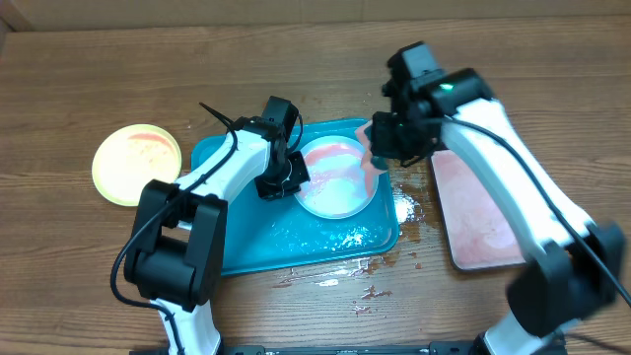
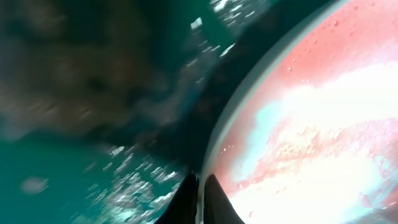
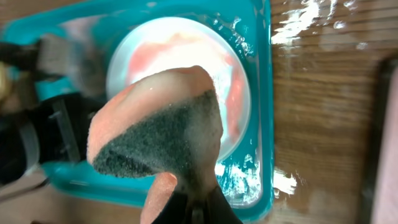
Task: Clean dirty plates on tray and stack at the side
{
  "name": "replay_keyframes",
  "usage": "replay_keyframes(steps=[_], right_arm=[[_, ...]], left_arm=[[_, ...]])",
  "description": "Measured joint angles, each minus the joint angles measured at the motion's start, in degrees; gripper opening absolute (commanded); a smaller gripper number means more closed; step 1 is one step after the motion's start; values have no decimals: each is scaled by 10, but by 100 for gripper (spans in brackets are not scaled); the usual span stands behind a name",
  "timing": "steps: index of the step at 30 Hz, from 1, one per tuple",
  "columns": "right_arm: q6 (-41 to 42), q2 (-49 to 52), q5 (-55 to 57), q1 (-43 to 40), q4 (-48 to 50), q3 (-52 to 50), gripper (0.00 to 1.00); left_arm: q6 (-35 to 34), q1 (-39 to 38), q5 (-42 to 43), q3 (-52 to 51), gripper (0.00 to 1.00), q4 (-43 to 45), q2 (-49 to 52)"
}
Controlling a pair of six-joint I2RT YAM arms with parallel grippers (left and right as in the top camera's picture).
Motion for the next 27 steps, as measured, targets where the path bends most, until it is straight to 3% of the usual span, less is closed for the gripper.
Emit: replay_keyframes(steps=[7,14,22,27], right_arm=[[20,-102,73,-22,-111,5,4],[30,-110,139,-120,-168,6,4],[32,-110,176,-247,-148,-44,4],[32,-110,172,-281,-103,-115,4]], left_arm=[[1,0,-88,-3,4,-67,-113],[38,0,-176,-3,4,-146,-255],[74,-38,-315,-2,4,-208,-324],[107,-72,-435,13,4,-202,-326]])
